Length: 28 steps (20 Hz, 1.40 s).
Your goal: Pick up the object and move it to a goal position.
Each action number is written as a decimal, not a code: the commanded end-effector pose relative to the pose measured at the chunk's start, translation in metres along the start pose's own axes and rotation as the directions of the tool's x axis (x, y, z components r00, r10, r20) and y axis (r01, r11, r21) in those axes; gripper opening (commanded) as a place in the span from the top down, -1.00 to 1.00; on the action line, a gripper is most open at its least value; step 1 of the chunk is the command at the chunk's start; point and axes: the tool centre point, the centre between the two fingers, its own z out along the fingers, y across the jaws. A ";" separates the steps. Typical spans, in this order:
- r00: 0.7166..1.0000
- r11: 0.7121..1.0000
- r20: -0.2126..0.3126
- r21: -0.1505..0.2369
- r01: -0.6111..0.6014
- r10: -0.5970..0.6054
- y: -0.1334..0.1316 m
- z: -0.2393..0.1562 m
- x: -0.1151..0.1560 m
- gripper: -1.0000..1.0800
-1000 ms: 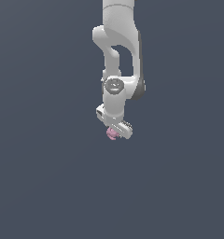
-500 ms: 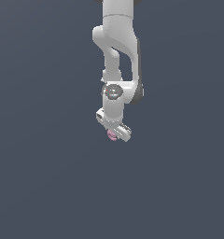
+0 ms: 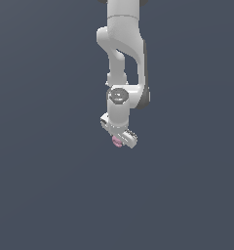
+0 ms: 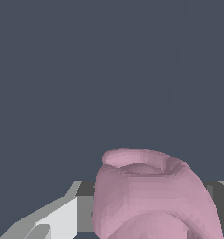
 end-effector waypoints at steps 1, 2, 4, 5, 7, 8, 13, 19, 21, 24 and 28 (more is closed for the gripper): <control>1.000 1.000 0.003 -0.001 0.006 -0.006 -0.003 0.001 -0.004 1.00; 1.000 1.000 0.003 -0.001 0.006 -0.006 -0.003 -0.001 -0.004 1.00; 1.000 1.000 0.003 -0.001 0.006 -0.006 -0.005 -0.005 -0.007 1.00; 1.000 1.000 0.003 -0.001 0.006 -0.006 -0.006 -0.008 -0.008 1.00; 1.000 1.000 0.003 -0.001 0.006 -0.006 -0.009 -0.015 -0.012 1.00; 1.000 1.000 0.003 -0.001 0.006 -0.006 -0.011 -0.020 -0.015 1.00; 1.000 1.000 0.003 -0.001 0.005 -0.005 -0.024 -0.051 -0.032 1.00; 1.000 1.000 0.003 -0.002 0.005 -0.005 -0.045 -0.099 -0.057 1.00; 1.000 1.000 0.003 -0.002 0.005 -0.005 -0.051 -0.112 -0.063 1.00; 1.000 1.000 0.002 -0.003 0.004 -0.004 -0.058 -0.127 -0.071 1.00; 1.000 1.000 0.002 -0.003 0.004 -0.004 -0.064 -0.139 -0.077 1.00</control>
